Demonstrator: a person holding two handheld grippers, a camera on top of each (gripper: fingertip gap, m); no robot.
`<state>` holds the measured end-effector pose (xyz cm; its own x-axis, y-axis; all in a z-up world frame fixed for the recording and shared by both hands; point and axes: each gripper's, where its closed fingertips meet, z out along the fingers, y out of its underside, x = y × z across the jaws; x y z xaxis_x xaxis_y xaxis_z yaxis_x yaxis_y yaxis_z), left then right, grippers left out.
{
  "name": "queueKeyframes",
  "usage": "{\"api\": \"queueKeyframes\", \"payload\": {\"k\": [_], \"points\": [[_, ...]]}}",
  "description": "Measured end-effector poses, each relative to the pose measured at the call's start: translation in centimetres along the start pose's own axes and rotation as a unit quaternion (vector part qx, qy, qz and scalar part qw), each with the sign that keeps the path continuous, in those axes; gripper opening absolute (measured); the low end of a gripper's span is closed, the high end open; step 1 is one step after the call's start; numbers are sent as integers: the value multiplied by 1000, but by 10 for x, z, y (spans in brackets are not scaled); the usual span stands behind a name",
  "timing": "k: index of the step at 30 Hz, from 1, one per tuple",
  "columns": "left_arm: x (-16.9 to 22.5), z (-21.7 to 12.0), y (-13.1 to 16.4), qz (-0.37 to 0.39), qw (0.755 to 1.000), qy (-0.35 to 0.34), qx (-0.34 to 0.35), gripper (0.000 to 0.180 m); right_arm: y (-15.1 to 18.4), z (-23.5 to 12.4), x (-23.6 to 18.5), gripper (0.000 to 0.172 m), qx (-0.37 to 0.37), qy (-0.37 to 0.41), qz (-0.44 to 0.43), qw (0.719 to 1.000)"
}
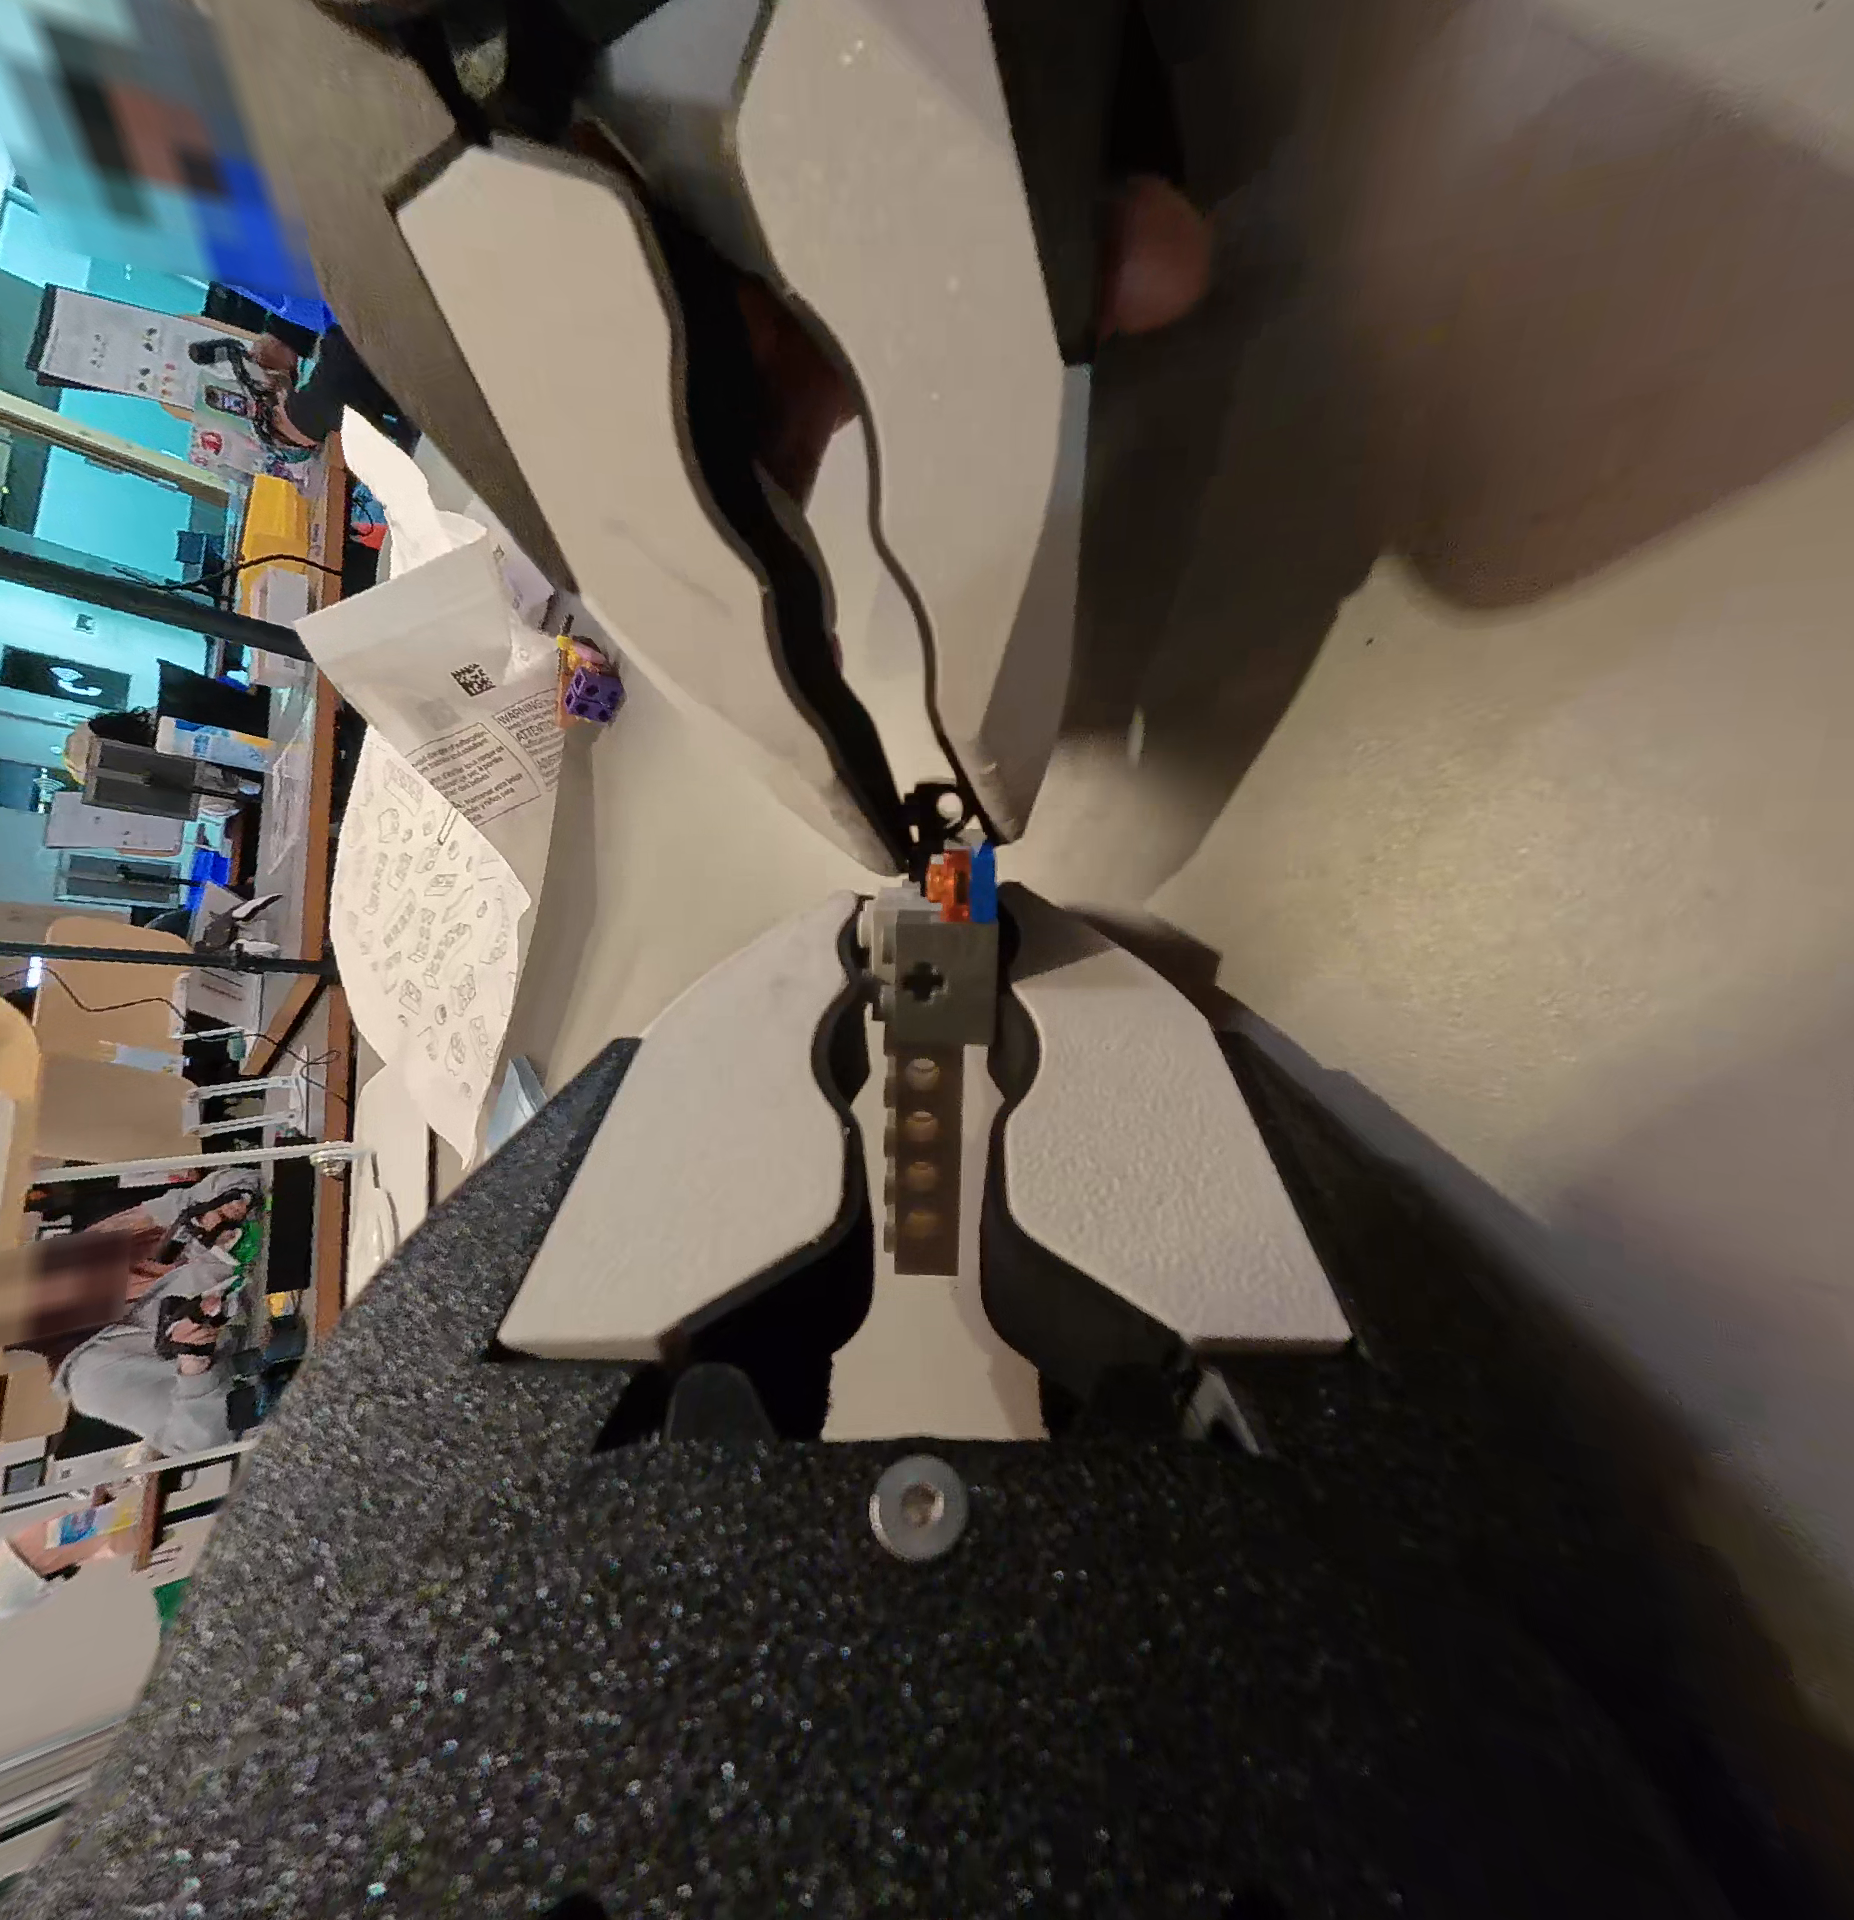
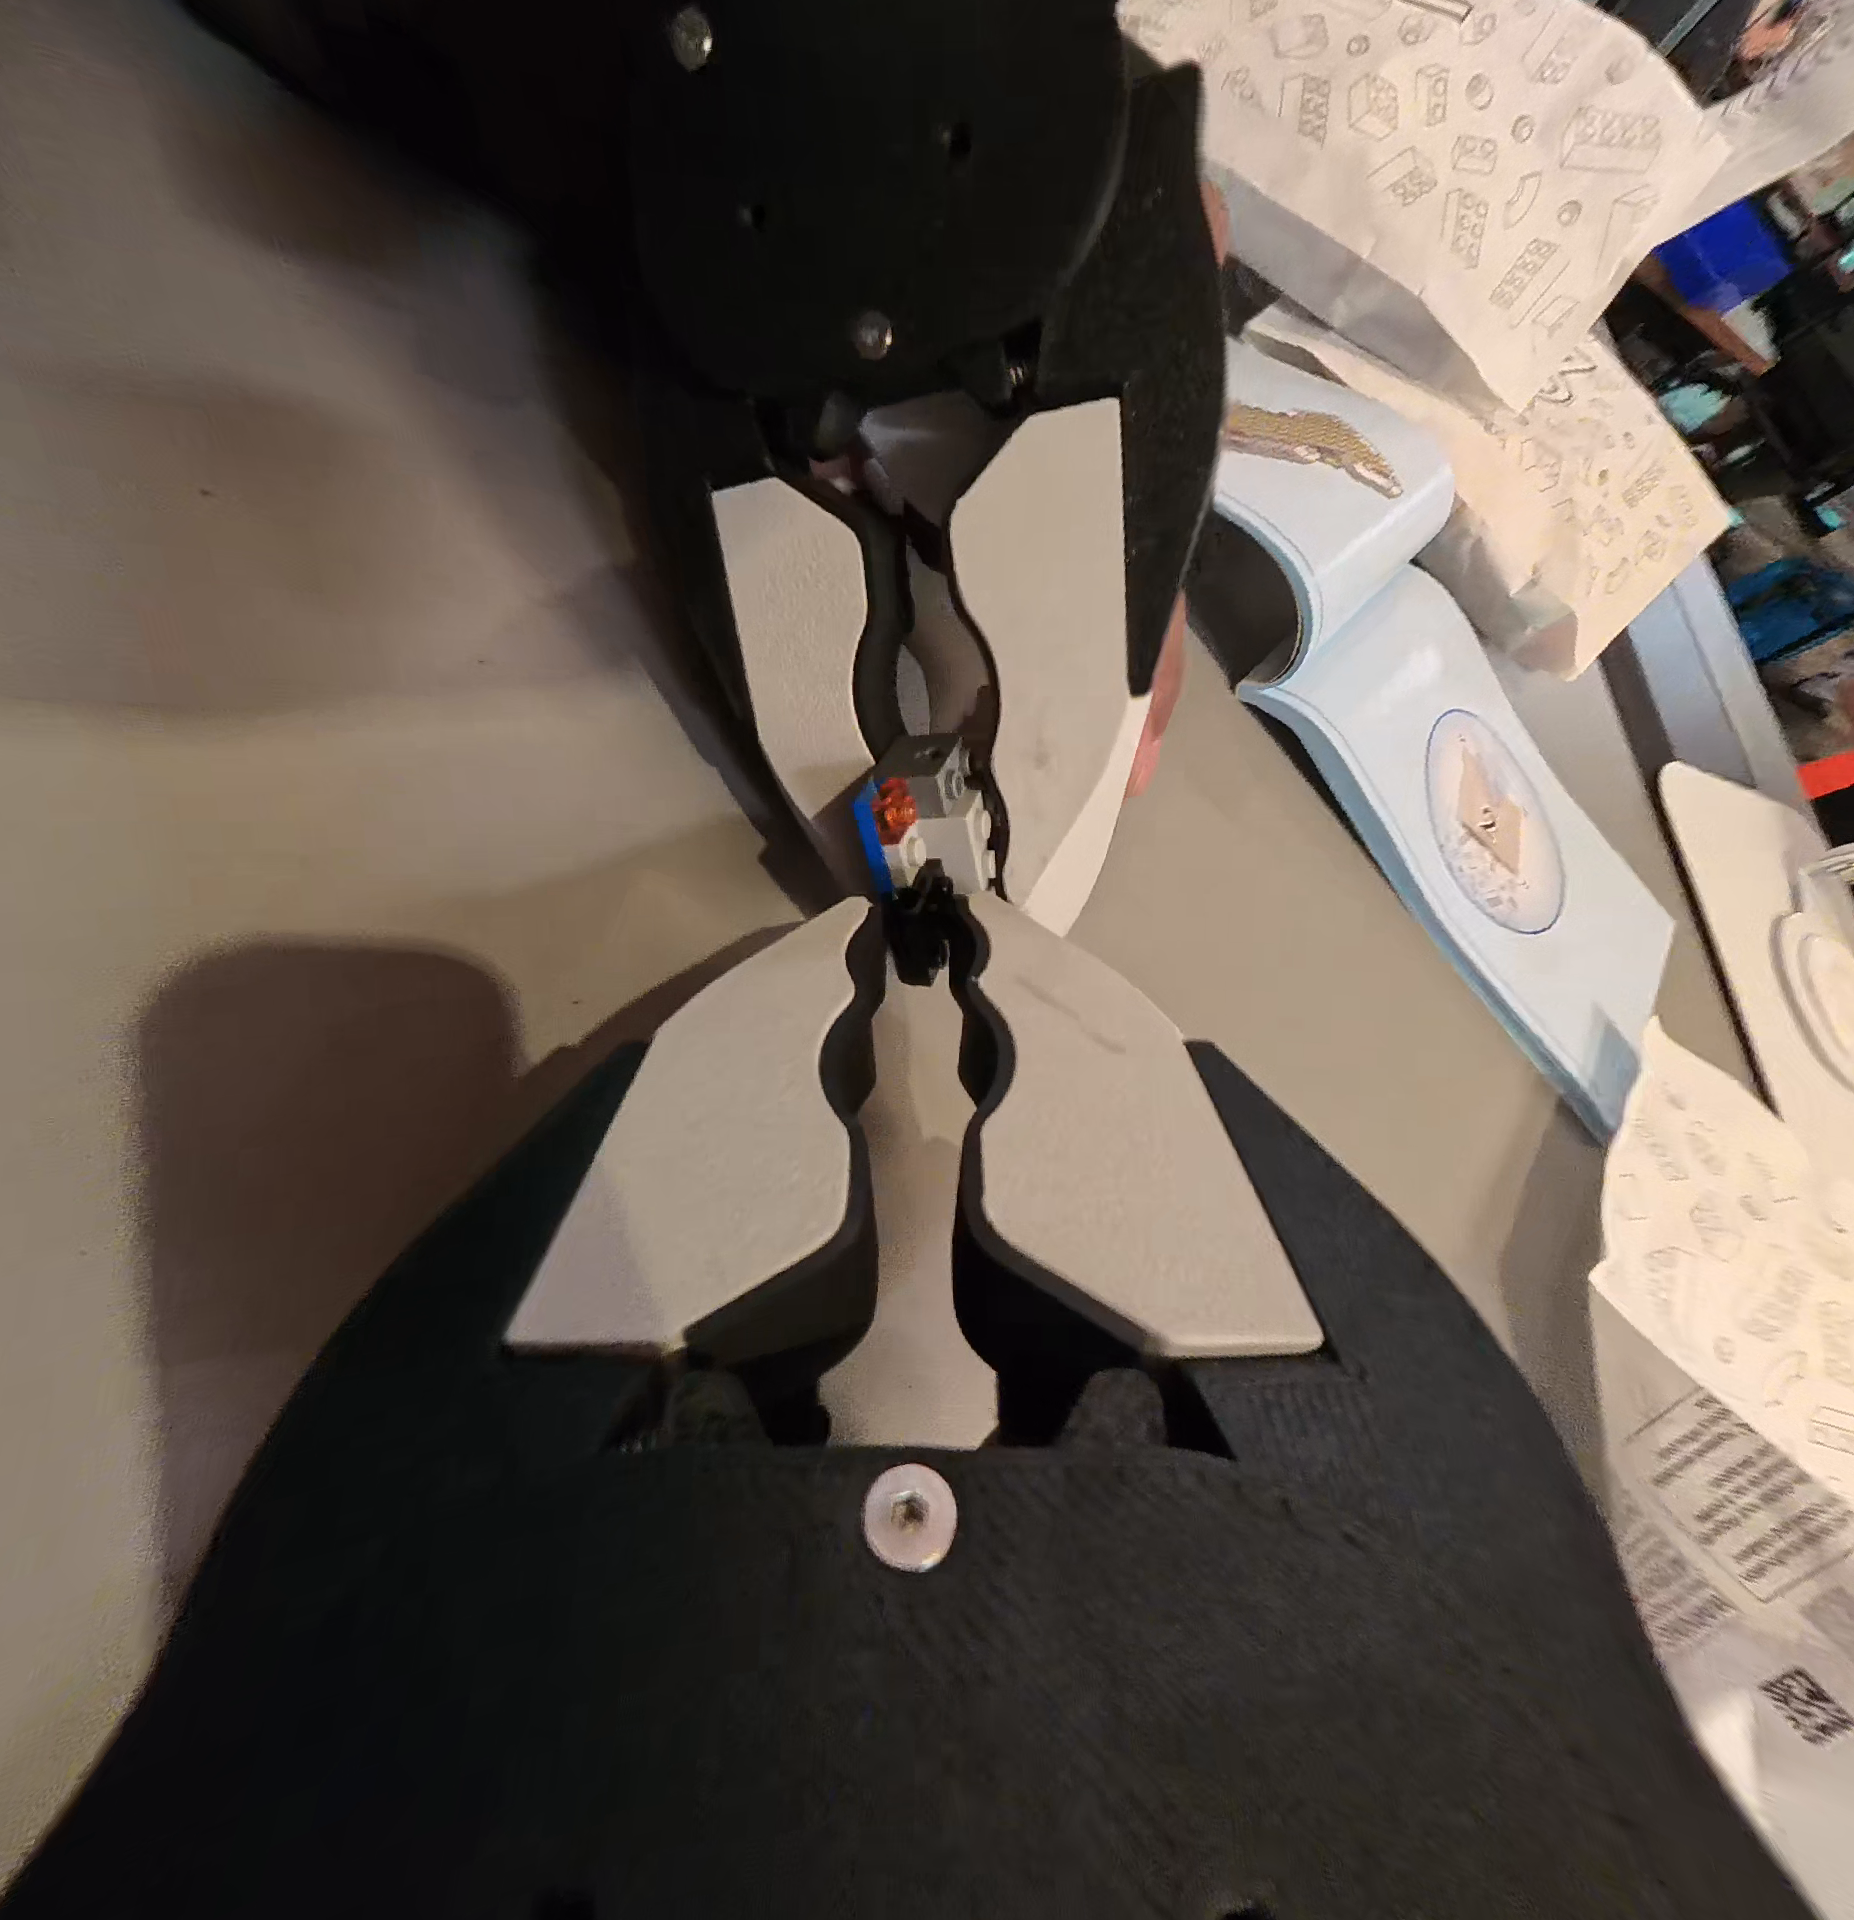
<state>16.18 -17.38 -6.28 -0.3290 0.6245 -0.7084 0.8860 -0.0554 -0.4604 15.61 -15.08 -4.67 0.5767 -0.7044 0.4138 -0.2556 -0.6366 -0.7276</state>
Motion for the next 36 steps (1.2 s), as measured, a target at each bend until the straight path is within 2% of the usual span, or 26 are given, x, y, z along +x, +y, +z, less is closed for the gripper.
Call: {"api": "queueKeyframes", "payload": {"k": [5,12,17,20,23,30,36], "points": [[-1,0,0,19,1000,-9,-7,18,1,0,-2,11,11,-48,83,995],[-5,-3,-1,53,998,-31,-22,18,-2,-2,-3,11,16,-87,158,984],[-7,-5,-3,41,998,-36,-17,18,-4,-4,-1,10,19,-69,141,987],[-6,-5,-5,-4,1000,-20,0,18,-5,-7,0,10,36,-73,156,984],[-5,-5,-5,-9,1000,-17,-1,19,-5,-8,1,10,40,-61,133,988],[-1,-1,10,39,998,-19,-51,19,13,-9,4,9,-3,-31,95,995],[1,-2,4,7,999,-5,-31,19,27,-11,7,10,-41,-16,81,996]]}}
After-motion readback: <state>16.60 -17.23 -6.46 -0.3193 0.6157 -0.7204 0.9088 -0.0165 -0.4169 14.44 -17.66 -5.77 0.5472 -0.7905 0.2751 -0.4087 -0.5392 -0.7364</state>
